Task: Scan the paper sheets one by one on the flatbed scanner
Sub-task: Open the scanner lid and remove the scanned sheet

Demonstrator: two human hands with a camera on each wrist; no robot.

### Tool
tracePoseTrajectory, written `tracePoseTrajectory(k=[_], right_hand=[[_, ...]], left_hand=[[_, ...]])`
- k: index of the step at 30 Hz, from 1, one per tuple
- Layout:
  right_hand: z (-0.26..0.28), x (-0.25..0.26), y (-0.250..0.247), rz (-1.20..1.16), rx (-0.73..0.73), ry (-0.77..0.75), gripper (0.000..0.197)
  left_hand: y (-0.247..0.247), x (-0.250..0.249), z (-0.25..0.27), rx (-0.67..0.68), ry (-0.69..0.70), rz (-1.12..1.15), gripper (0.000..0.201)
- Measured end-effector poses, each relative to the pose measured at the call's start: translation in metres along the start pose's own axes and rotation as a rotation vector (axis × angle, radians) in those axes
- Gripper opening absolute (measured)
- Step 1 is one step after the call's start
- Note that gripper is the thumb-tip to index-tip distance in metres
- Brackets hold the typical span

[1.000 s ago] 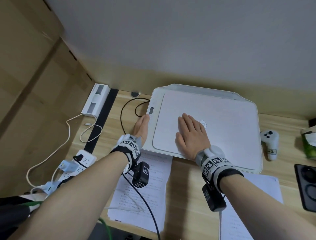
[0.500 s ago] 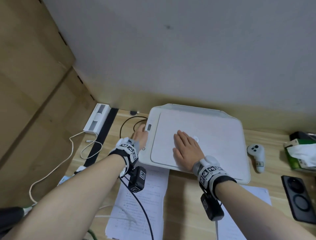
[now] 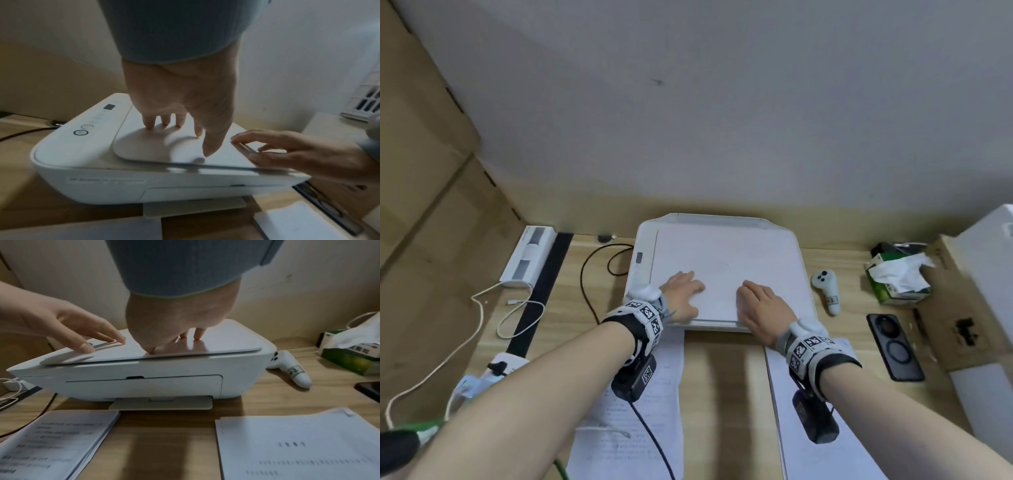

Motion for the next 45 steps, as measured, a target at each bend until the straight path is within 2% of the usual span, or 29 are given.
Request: tracePoseTrajectory(k=[5,9,11,14,17,20,22,26,29,34,38,41,45], right_hand=[[0.018,-0.003,0.002,-0.024,-0.059,0.057,0.046],[0.023,0.0,-0.004,-0.024,-0.074,0.093,0.048],[0.025,0.002,-0.009,-0.018,-0.065,0.109,0.049],[0.015,0.0,-0.027,0.043,-0.065,0.133,0.057],[-0.002,-0.004,-0.059,-0.006,-0.067,0.19,0.065],[-0.02,-0.017,-0.089,-0.023,-0.08,0.264,0.051],[-0.036,-0.021,-0.116,0.014,-0.147,0.302,0.04],[-0.075,-0.018,-0.172,0.146,-0.339,0.311,0.034],[-0.096,-0.013,-0.197,0.187,-0.41,0.276,0.025],[-0.131,-0.019,-0.218,0.13,-0.526,0.241,0.025],[-0.157,-0.02,-0.224,0.172,-0.618,0.141,0.024],[-0.174,-0.023,-0.221,0.221,-0.626,0.105,0.034],[-0.194,-0.029,-0.202,0.164,-0.587,0.097,0.062]], left_hand=[[0.011,-0.004,0.008,0.0,0.137,-0.192,0.069],[0.004,-0.021,0.012,-0.167,0.312,-0.319,0.045],[0.002,-0.031,0.017,-0.194,0.369,-0.365,0.038],[-0.018,-0.037,0.02,-0.232,0.415,-0.407,0.038],[-0.053,-0.04,0.025,-0.29,0.486,-0.456,0.037],[-0.082,-0.045,0.021,-0.363,0.522,-0.471,0.029],[-0.114,-0.042,0.014,-0.449,0.486,-0.431,0.03],[-0.18,-0.021,-0.013,-0.545,0.292,-0.309,0.068],[-0.207,-0.007,-0.03,-0.59,0.124,-0.163,0.056],[-0.23,0.015,-0.052,-0.686,-0.161,0.124,0.057],[-0.242,0.024,-0.073,-0.787,-0.247,0.368,0.063],[-0.245,0.033,-0.089,-0.83,-0.348,0.496,0.079],[-0.23,0.044,-0.105,-0.812,-0.463,0.589,0.07]])
Point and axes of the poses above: each hand's wrist, its own z-axis away from the middle knuckle, its own y-axis out of the palm, x = y × z, the point moved 9 cm from there along -z, towards the middle knuckle, and after that the axes turned 15 degrees about -x, right-handed, at the moved point
